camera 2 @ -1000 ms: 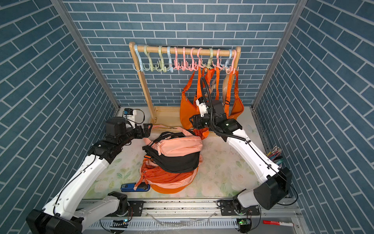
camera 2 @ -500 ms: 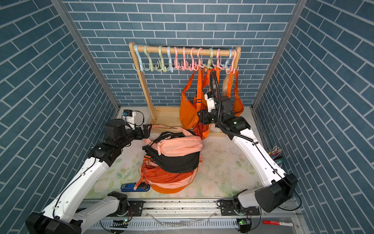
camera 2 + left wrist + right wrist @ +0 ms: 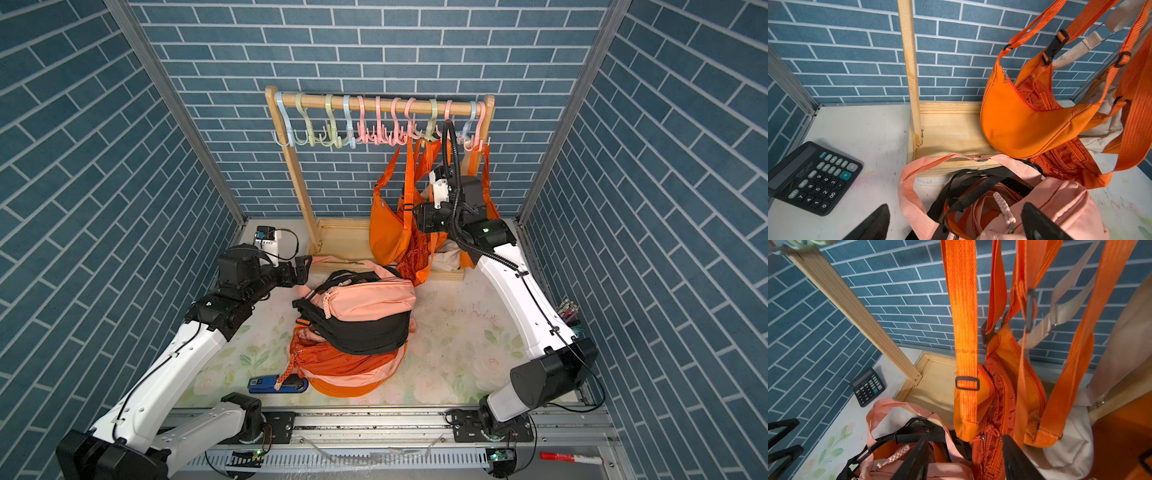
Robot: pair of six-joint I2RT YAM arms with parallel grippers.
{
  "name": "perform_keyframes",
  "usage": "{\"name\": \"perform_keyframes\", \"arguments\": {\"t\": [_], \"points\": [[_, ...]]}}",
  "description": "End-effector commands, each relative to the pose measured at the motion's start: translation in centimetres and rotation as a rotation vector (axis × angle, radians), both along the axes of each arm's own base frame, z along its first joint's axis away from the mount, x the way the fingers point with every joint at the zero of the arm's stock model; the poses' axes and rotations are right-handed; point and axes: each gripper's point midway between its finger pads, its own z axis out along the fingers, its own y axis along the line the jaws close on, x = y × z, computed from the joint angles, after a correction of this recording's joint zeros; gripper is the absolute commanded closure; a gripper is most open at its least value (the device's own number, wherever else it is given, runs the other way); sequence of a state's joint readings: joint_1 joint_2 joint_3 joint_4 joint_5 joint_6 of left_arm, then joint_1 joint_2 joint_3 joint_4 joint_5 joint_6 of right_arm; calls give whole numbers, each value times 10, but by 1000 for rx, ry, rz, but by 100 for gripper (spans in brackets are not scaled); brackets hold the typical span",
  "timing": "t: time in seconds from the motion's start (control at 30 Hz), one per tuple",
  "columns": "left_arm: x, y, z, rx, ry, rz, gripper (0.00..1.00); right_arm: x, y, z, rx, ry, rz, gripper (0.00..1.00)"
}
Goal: Take the bag off the hook
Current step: Pick up the bag from the hook.
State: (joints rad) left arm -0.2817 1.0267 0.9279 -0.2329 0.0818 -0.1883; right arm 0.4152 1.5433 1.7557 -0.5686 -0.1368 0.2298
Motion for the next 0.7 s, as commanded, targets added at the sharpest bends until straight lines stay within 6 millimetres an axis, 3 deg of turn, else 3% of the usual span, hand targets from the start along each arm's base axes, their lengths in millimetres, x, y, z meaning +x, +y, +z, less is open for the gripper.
{"name": "perform_keyframes", "arguments": {"t": [0.0,0.17,0.4,0.67], "points": [[-2,-13,5,-30,-49,-70,1,7,-4,2,-43,5,10,42],[-6,-28,6,-37,-66,-136,1,23,15,7,2,37,75,43],[-19,-43,15,-4,-106,-204,1,63,37,-21,1,121,115,42],[-28,-41,29,6,-155,-207,1,107,48,-11,52,74,94,46]]}}
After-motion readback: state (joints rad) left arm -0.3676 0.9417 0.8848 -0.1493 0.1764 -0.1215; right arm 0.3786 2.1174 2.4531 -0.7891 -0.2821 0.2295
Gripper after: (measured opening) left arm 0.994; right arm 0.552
